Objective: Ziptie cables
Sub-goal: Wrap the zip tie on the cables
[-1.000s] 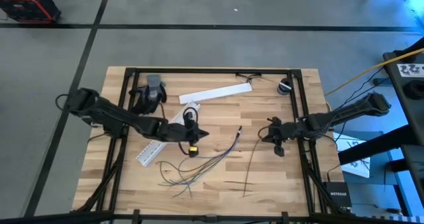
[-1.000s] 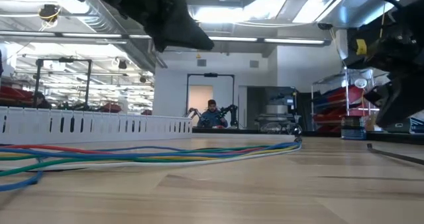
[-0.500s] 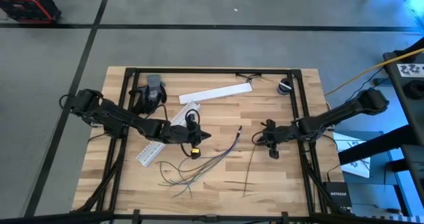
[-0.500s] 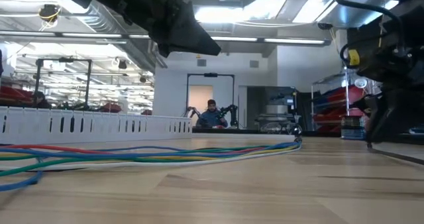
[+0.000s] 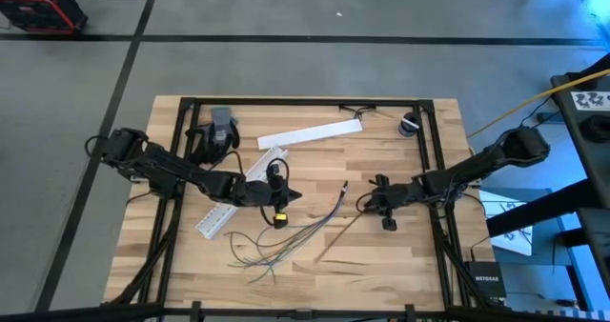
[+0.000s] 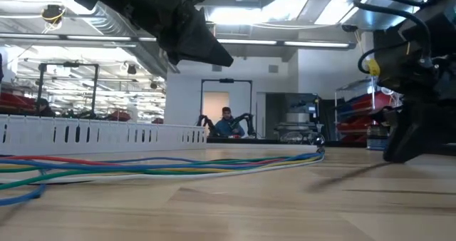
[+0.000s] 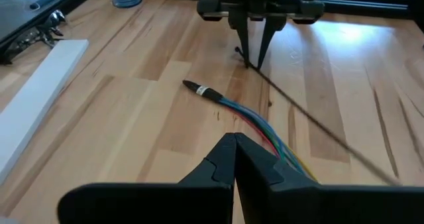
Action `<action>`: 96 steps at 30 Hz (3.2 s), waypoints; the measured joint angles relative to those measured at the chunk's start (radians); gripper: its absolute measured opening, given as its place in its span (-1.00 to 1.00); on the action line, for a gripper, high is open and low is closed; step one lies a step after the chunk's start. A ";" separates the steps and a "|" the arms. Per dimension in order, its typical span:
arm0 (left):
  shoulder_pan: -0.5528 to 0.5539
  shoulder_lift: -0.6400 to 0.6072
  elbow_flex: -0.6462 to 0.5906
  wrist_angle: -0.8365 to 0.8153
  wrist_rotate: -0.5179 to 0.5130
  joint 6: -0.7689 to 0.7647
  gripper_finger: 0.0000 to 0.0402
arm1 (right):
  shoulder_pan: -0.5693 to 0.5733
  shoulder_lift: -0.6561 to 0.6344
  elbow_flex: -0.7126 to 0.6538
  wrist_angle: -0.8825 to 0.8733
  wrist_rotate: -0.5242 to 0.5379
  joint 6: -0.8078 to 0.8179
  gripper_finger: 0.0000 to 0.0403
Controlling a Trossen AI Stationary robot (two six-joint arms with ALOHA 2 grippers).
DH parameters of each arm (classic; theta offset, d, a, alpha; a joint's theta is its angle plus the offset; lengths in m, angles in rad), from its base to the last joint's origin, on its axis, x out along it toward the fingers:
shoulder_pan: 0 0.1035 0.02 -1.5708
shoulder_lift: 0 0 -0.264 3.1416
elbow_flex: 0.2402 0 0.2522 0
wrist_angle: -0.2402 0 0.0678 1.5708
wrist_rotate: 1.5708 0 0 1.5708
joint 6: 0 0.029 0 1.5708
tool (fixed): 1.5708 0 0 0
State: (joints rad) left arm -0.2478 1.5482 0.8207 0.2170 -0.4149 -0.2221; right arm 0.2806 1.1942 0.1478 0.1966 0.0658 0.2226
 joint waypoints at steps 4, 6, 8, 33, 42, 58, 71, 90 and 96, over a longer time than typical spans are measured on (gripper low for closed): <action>-0.008 0.000 0.000 -0.001 0.000 -0.011 -1.00 | 0.000 0.065 0.040 0.002 -0.023 -0.033 -0.96; -0.014 0.005 0.000 0.003 0.000 -0.024 -1.00 | 0.000 0.101 0.072 0.000 -0.015 -0.044 -0.96; -0.018 0.017 0.000 0.004 0.000 -0.036 -1.00 | 0.000 0.136 0.105 0.008 -0.003 -0.064 -0.97; 0.017 0.172 0.073 0.100 0.143 -0.037 -0.71 | 0.002 0.297 0.586 -0.362 -0.009 -0.023 -0.52; 0.020 0.315 0.283 0.018 0.150 0.071 -0.27 | 0.135 0.002 0.470 -0.527 0.108 0.145 -0.30; 0.038 0.563 0.490 -0.068 0.158 0.069 -0.28 | 0.274 0.092 0.083 0.117 0.432 0.267 -0.31; 0.089 0.655 0.491 0.035 0.258 0.120 -0.29 | 0.274 0.184 0.084 0.173 0.466 0.263 -0.31; 0.084 0.640 0.494 -0.036 0.246 0.178 -0.99 | 0.274 0.193 0.084 0.180 0.500 0.240 -0.31; 0.061 0.544 0.513 -0.083 0.255 0.155 -1.00 | 0.275 0.140 0.085 0.174 0.465 0.217 -0.31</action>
State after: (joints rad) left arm -0.1865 2.0923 1.3333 0.1335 -0.1601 -0.0672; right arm 0.5560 1.3342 0.2325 0.3709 0.5313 0.4399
